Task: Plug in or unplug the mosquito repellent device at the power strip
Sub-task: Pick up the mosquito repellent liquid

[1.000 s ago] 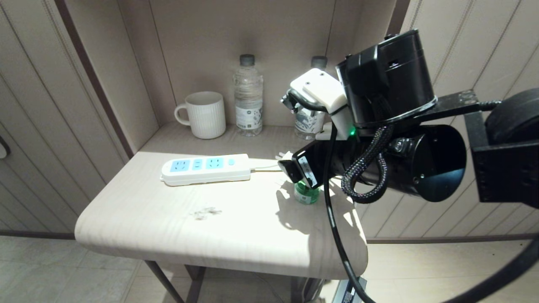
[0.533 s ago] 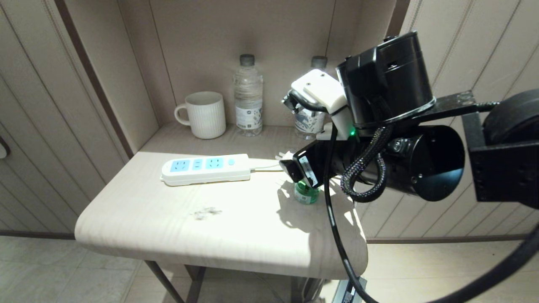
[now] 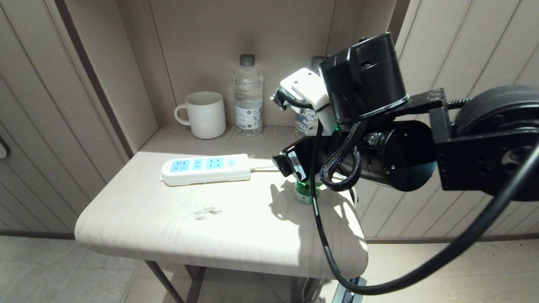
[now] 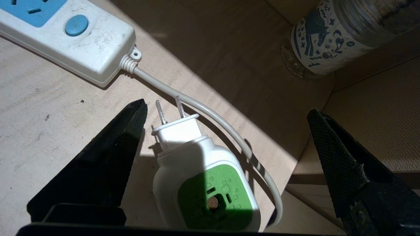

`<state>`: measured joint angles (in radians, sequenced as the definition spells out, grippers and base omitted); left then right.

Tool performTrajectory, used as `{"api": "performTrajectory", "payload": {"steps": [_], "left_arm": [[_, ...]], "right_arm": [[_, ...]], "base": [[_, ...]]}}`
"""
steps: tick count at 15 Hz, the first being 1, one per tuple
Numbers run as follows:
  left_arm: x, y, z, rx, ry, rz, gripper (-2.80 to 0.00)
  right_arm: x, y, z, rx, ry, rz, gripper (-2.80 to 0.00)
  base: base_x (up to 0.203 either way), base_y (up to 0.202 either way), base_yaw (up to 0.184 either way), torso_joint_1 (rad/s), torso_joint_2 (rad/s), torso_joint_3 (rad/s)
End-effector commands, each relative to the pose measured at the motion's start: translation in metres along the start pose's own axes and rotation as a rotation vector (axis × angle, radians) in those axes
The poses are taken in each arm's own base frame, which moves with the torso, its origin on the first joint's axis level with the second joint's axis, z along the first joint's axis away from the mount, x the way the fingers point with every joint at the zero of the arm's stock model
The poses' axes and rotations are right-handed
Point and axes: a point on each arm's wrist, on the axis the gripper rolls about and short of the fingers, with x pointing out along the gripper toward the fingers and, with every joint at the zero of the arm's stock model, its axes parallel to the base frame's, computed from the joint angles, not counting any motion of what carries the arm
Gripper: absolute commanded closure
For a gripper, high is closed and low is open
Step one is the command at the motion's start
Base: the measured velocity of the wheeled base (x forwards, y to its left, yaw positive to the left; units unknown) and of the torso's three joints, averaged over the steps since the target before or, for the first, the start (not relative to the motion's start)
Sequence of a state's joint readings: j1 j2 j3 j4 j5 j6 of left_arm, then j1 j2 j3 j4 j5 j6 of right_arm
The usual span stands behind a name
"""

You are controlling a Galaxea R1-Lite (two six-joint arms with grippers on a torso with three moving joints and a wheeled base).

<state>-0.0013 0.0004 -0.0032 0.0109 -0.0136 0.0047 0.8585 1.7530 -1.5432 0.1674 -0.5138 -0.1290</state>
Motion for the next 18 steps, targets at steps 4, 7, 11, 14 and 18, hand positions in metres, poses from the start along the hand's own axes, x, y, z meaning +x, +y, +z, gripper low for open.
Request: {"api": "performTrajectory", "payload": {"steps": [4, 7, 11, 14, 18], "left_arm": [[0.000, 0.000, 0.000, 0.000, 0.001, 0.000, 0.00], [0.000, 0.000, 0.000, 0.000, 0.001, 0.000, 0.00], [0.000, 0.000, 0.000, 0.000, 0.001, -0.001, 0.00], [0.000, 0.000, 0.000, 0.000, 0.001, 0.000, 0.00], [0.000, 0.000, 0.000, 0.000, 0.001, 0.000, 0.00]], "right_arm": [[-0.002, 0.001, 0.001, 0.000, -0.005, 0.004, -2.80], [-0.009, 0.000, 0.002, -0.004, -0.007, 0.009, -2.80], [-0.010, -0.004, -0.005, -0.027, 0.033, 0.005, -2.80], [-0.007, -0.003, -0.005, -0.035, 0.033, 0.002, -2.80], [0.001, -0.006, -0.004, -0.037, 0.037, -0.016, -2.80]], "base": [[0.000, 0.000, 0.000, 0.000, 0.00, 0.000], [0.000, 0.000, 0.000, 0.000, 0.00, 0.000], [0.000, 0.000, 0.000, 0.000, 0.00, 0.000], [0.000, 0.000, 0.000, 0.000, 0.00, 0.000], [0.000, 0.000, 0.000, 0.000, 0.00, 0.000]]}}
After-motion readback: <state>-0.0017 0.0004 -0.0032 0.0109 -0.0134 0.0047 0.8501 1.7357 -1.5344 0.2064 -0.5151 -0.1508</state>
